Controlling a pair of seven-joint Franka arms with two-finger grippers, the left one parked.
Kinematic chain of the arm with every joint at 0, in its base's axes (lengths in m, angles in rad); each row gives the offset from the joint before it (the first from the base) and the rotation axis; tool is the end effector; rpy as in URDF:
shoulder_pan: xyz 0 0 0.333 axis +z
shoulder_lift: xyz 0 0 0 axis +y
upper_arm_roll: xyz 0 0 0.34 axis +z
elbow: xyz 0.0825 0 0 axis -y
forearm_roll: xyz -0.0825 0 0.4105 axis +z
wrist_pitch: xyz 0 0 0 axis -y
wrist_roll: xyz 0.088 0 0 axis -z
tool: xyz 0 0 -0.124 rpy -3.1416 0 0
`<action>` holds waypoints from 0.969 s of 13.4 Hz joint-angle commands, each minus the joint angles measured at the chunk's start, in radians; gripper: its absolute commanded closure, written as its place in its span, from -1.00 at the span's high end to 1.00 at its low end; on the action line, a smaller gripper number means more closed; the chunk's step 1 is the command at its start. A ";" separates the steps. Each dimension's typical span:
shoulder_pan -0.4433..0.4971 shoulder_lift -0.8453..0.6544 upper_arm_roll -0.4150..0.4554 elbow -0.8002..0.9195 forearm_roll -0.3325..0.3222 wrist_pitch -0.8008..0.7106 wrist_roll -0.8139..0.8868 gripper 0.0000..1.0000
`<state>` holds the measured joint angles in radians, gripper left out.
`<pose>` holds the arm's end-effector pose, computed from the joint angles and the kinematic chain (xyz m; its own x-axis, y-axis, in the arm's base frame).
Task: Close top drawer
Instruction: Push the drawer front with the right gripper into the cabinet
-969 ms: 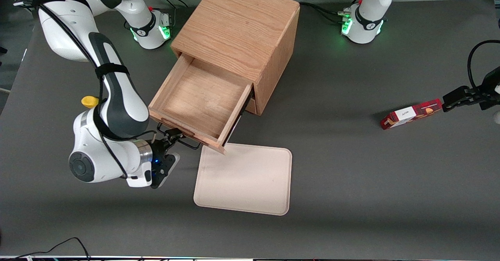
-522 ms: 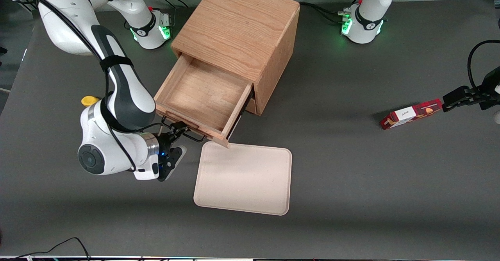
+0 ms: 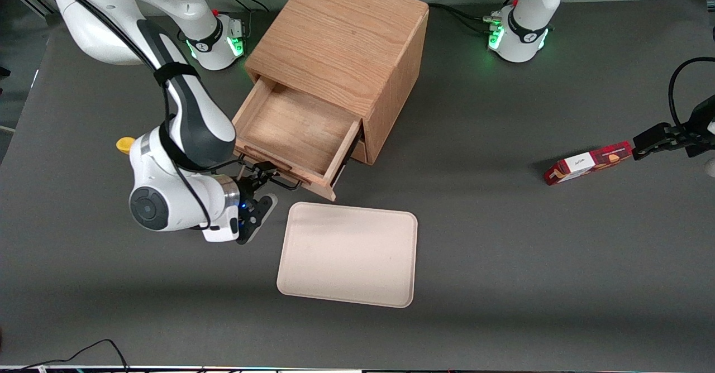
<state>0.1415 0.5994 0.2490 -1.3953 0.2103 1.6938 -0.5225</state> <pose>0.6657 0.2652 0.3448 0.6547 0.7511 -0.0851 0.6580 -0.6218 -0.4248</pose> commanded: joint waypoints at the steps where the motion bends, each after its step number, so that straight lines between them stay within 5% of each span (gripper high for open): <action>1: -0.003 -0.069 0.015 -0.096 -0.022 0.030 0.029 1.00; 13: -0.003 -0.168 0.067 -0.228 -0.023 0.035 0.096 1.00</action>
<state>0.1410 0.4764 0.2908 -1.5648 0.1984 1.7089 -0.4732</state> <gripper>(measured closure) 0.000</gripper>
